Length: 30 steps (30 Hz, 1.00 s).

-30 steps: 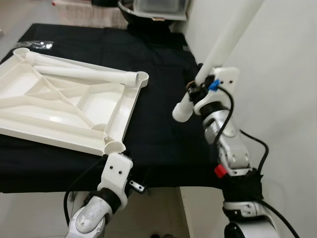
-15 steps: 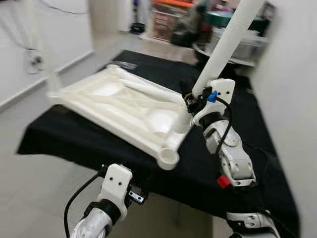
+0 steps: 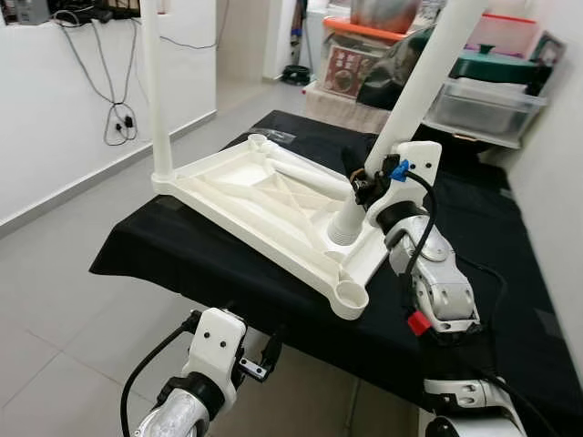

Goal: Building children table

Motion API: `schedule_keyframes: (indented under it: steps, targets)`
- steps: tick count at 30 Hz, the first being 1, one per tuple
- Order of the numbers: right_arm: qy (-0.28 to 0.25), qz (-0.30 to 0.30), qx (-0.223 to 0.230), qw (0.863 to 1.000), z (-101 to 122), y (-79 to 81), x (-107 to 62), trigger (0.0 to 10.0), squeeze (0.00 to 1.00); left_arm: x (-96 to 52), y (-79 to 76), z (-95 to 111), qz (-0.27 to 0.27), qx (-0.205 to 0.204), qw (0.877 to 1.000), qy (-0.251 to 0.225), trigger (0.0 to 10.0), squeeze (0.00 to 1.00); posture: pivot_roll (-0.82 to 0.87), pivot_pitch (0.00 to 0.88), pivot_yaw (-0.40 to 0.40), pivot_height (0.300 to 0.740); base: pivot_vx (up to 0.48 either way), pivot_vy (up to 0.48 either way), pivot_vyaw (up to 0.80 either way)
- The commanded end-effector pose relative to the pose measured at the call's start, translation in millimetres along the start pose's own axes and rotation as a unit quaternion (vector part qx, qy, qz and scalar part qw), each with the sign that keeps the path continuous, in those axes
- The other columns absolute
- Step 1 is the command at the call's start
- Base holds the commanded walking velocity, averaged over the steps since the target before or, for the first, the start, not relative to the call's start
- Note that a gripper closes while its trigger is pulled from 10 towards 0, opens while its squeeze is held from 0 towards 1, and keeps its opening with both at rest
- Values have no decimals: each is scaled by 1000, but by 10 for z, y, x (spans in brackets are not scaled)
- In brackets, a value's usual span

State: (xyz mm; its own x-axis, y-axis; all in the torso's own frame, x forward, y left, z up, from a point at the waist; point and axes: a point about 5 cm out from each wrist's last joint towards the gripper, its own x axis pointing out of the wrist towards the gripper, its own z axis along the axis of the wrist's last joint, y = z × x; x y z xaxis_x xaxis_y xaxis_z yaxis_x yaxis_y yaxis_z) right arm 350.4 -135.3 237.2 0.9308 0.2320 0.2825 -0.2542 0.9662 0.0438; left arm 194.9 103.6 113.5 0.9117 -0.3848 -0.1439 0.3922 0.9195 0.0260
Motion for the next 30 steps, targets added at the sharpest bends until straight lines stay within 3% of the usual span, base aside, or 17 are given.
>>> schedule_keyframes:
  steps: [1, 14, 22, 25, 27, 28, 29, 30]
  targets:
    - [7, 2, 5, 1000, -10, -49, 3, 10000, 0, 2, -35, -17, -5, -1, 1000, 4, 10000, 0, 101, 0, -136, 740, 0, 0, 0]
    - [26, 34, 5, 999, -57, -14, 30, 10000, 0, -74, 24, 15, 34, -38, 999, -2, 10000, 0, 100, 0, -145, 740, 0, 0, 0]
    - [11, 41, 19, 999, -34, 77, -13, 10000, 0, -65, 97, 155, 66, 7, 997, -32, 10000, 0, 100, 0, -143, 740, 0, 0, 0]
    - [7, 40, 13, 999, -34, 133, -86, 10000, 0, -52, 135, 280, 81, 29, 995, -56, 10000, 0, 98, 11, -140, 740, 0, 0, -475]
    - [8, 43, 11, 999, -78, 222, -260, 10000, 0, -29, 241, 458, 120, 34, 988, -88, 10000, 0, 99, 11, -138, 740, 0, 0, -400]
    - [8, 43, 11, 999, -78, 222, -260, 10000, 0, -29, 241, 458, 120, 34, 988, -88, 10000, 0, 99, 11, -138, 740, 0, 0, 0]
    - [26, 51, 10, 998, -174, 310, -465, 10000, 0, -23, 336, 584, 153, 34, 981, -111, 10000, 0, 96, 10, -134, 740, 0, 0, 0]
    - [32, 56, 8, 998, -208, 336, -530, 10000, 0, -23, 356, 612, 160, 36, 980, -116, 10000, 0, 96, 10, -134, 740, 0, 0, 0]
